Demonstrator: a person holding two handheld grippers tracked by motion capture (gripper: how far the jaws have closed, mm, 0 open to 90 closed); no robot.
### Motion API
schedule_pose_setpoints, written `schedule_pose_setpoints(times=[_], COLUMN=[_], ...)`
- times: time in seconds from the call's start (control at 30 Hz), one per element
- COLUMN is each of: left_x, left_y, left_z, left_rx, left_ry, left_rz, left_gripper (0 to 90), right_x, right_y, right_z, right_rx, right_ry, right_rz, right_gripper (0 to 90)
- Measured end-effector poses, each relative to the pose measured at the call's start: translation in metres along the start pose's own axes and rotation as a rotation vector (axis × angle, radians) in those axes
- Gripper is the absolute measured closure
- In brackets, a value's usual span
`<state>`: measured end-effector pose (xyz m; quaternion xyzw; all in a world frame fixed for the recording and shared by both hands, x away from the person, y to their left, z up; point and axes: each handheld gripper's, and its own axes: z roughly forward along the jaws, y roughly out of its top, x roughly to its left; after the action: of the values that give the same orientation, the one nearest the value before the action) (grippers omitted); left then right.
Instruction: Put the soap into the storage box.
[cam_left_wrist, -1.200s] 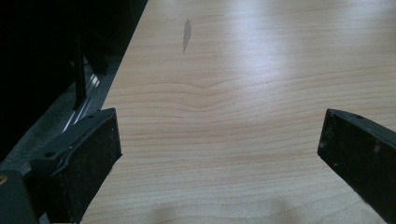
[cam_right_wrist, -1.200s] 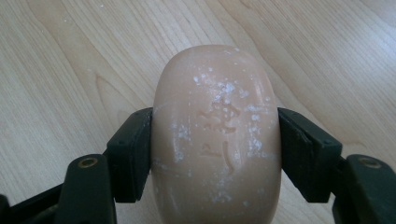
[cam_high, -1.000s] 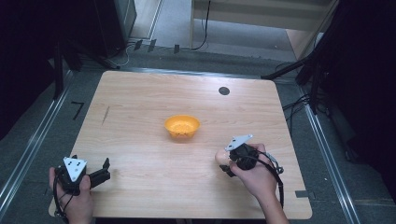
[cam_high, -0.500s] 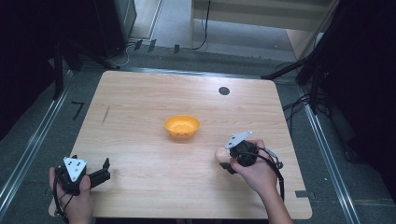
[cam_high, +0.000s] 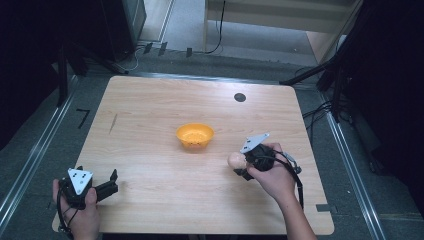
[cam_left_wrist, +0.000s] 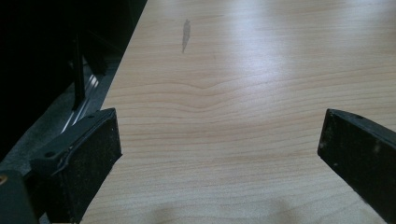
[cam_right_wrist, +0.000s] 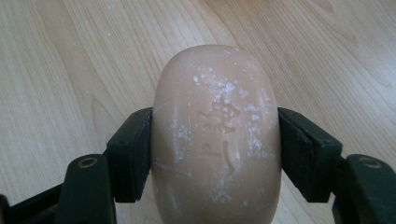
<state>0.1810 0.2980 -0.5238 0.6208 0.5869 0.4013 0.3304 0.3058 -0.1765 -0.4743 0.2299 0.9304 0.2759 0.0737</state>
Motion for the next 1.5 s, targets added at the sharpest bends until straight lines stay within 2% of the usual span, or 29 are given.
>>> schedule_pose_setpoints(times=[0.13,0.3,0.47,0.67,1.03,1.1,1.2,1.27,1.5], left_x=[0.001,0.001,0.001,0.0,0.0,0.0,0.0,0.0,0.001], left_y=[0.0,0.0,0.0,0.0,0.0,0.0,0.0,0.0,0.0], left_z=[0.0,0.0,0.0,0.0,0.0,0.0,0.0,0.0,0.0], left_rx=[0.0,-0.002,-0.003,-0.004,-0.002,-0.001,-0.001,0.001,-0.002], left_ry=[-0.006,-0.006,-0.007,-0.008,-0.011,-0.012,-0.011,-0.012,-0.011], left_rz=[-0.015,-0.007,-0.007,0.001,-0.001,0.001,0.003,0.003,-0.005], left_gripper=[0.0,0.0,0.0,0.0,0.0,0.0,0.0,0.0,0.0], right_x=[-0.004,-0.007,-0.01,-0.015,-0.021,-0.02,-0.021,-0.022,-0.03], right_y=[0.001,0.007,0.016,0.025,0.044,0.048,0.054,0.059,0.071], right_z=[0.003,0.003,0.0,-0.004,-0.005,-0.005,-0.006,-0.007,-0.004], right_rx=[-0.001,0.011,0.014,0.017,0.01,0.01,-0.005,0.006,0.013], right_ry=[0.012,0.007,0.007,0.018,0.049,0.053,0.083,0.09,0.105], right_rz=[-0.004,-0.022,-0.063,-0.079,-0.145,-0.149,-0.151,-0.164,-0.165], right_gripper=[33.7,33.7,33.7,33.7,33.7,33.7,33.7,33.7,33.7])
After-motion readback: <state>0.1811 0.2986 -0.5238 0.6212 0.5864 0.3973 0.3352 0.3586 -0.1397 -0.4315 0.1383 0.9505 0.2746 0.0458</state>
